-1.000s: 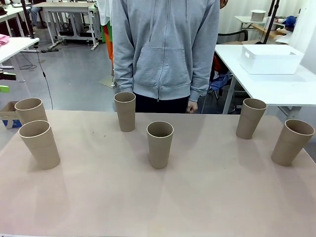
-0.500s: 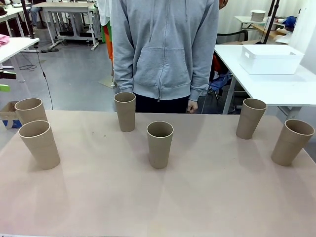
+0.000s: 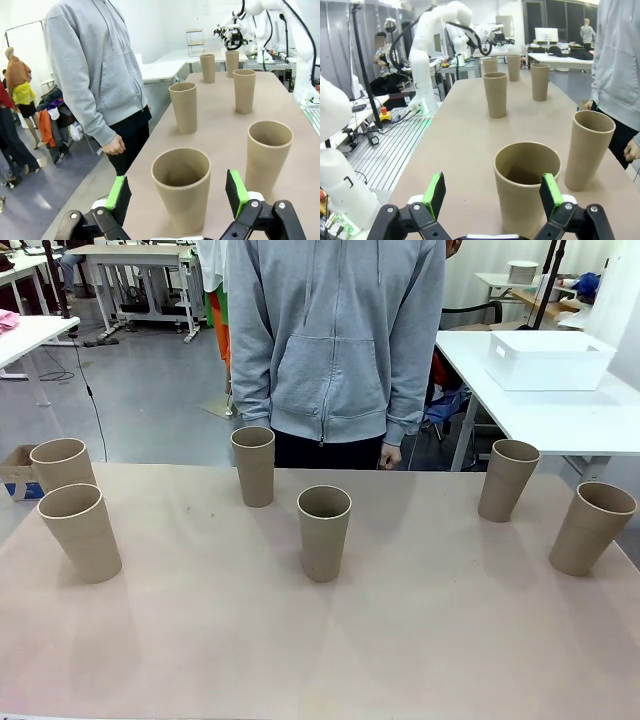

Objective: Stack the cups and store them in the basket.
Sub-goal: Pick up two Reusable plastic cups , one in each hand.

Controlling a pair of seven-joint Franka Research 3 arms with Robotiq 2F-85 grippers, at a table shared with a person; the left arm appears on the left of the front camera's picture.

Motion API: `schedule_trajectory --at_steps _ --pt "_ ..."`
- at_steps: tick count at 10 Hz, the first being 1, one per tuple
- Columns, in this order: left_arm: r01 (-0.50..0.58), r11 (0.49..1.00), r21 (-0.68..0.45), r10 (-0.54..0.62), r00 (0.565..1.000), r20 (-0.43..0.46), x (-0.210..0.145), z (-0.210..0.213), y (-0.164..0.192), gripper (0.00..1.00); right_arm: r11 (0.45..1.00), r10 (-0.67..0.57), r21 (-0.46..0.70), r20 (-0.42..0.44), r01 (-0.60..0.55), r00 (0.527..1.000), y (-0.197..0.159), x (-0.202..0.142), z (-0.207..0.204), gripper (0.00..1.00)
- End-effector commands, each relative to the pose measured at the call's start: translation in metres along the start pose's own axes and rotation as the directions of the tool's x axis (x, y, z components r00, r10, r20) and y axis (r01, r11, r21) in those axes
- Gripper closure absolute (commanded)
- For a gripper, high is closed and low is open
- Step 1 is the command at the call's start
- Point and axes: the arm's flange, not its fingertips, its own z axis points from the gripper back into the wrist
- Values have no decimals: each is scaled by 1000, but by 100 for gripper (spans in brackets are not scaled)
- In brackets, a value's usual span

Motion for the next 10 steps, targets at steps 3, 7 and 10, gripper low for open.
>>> schedule_trajectory --at_steps 3,7,10 --pt "18 998 -56 -16 999 37 -42 12 19 0 996 51 71 16 -52 999 3 -24 -10 0" --pt "-73 992 -104 81 994 73 -73 -7 17 0 997 33 64 21 -34 999 -8 -32 -17 0" --pt "-120 984 -129 132 987 89 -85 -30 8 0 998 25 50 30 -27 999 -11 -35 -19 0"
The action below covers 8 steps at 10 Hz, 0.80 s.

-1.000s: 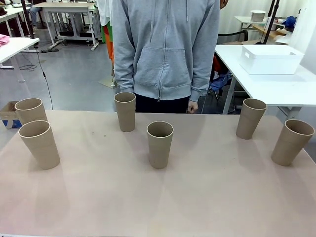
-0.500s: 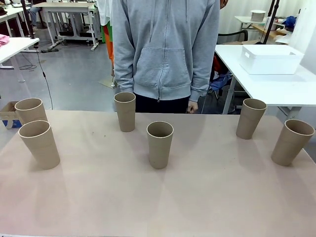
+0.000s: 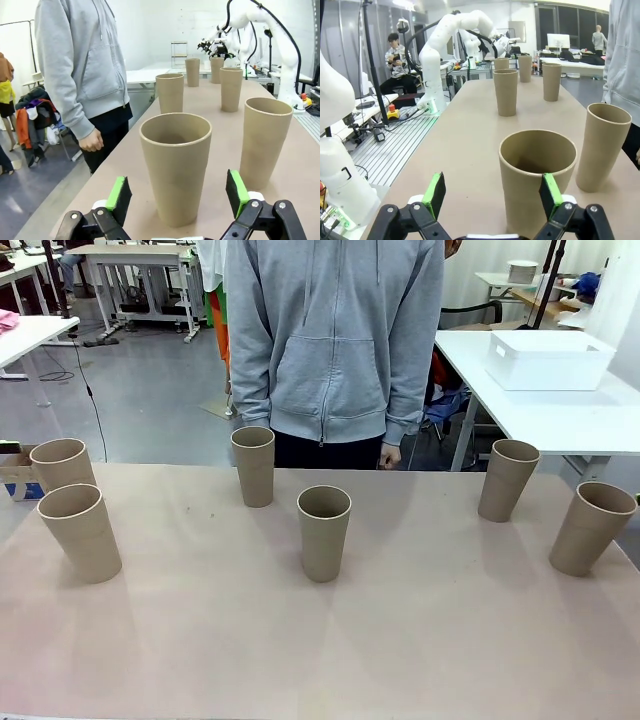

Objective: Stack the cups and store them in the basket.
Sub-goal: Pick up two Reusable plastic cups , one in each hand.

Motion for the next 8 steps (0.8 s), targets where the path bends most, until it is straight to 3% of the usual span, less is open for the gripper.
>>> schedule_trajectory --at_steps 1,4,8 --pt "-37 998 -48 37 999 -5 -2 -16 -9 0 1000 20 -3 -3 -20 1000 -3 -2 0 0" --pt "36 999 -37 -39 996 -80 -14 -36 -12 0 1000 14 5 -1 -14 1000 -5 -6 -3 0" --pt "86 996 8 -85 993 -79 -29 -53 -5 0 1000 10 -26 14 -10 1000 -9 -9 -5 0"
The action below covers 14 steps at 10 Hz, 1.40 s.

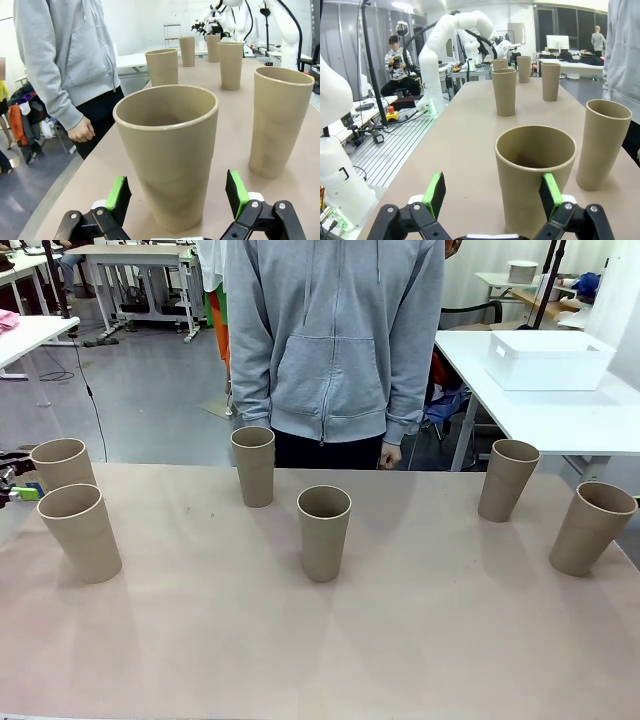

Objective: Stack the cups and store them in the basket.
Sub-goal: Pick up two Reusable plastic cups , one in each hand.

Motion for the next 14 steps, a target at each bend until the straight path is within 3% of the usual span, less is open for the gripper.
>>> schedule_trajectory --at_steps 1,7,12,14 --pt "9 1000 6 -9 1000 0 -4 -8 -4 0 999 1 -32 -17 -1 1000 -7 2 -2 0" --pt "-7 1000 0 7 1000 -1 -8 -3 0 0 1000 18 13 -14 -17 1000 -2 -2 -4 0" --pt "-37 999 -2 37 999 10 -17 -11 13 0 998 63 25 -11 -62 998 -26 -11 -12 0" --pt "-41 999 -6 41 999 0 -17 -16 13 0 996 86 -23 -5 -86 996 -34 -14 -10 0"
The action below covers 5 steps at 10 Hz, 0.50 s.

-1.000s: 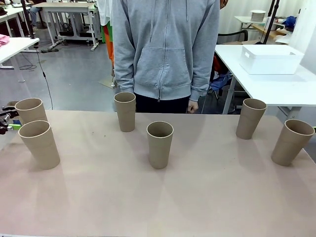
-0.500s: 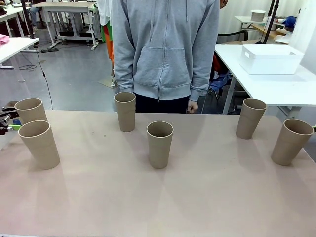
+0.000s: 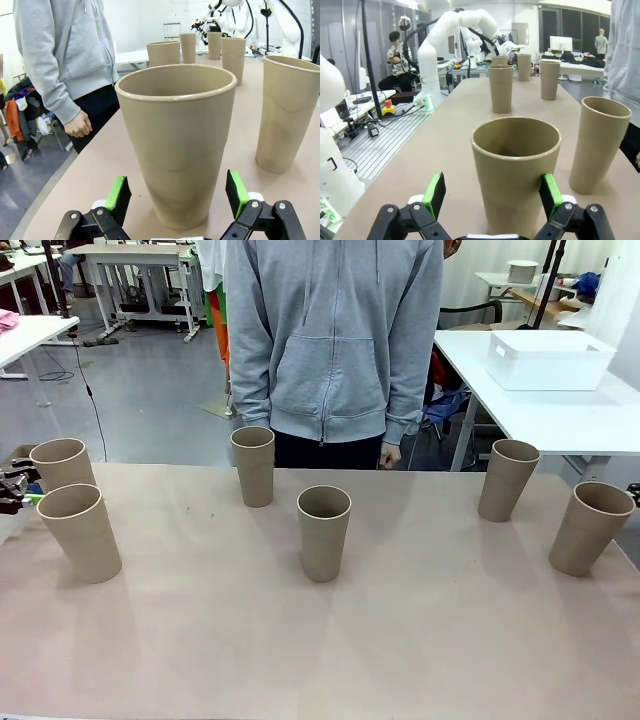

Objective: Stack the cups and store them in the basket.
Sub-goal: Pick up two Reusable plastic cups , one in each hand.

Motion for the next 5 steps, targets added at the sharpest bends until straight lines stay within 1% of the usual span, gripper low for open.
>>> schedule_trajectory --at_steps 1,2,5 --pt "-17 1000 6 17 1000 -1 3 -5 4 0 998 41 -49 4 -41 999 -10 -5 4 0" --pt "-18 1000 1 18 1000 -5 3 -10 3 0 997 43 -60 9 -42 999 -15 -9 3 0" --pt "-17 1000 -6 17 1000 -1 -2 -17 0 0 999 27 -39 17 -26 999 -22 -27 -6 0"
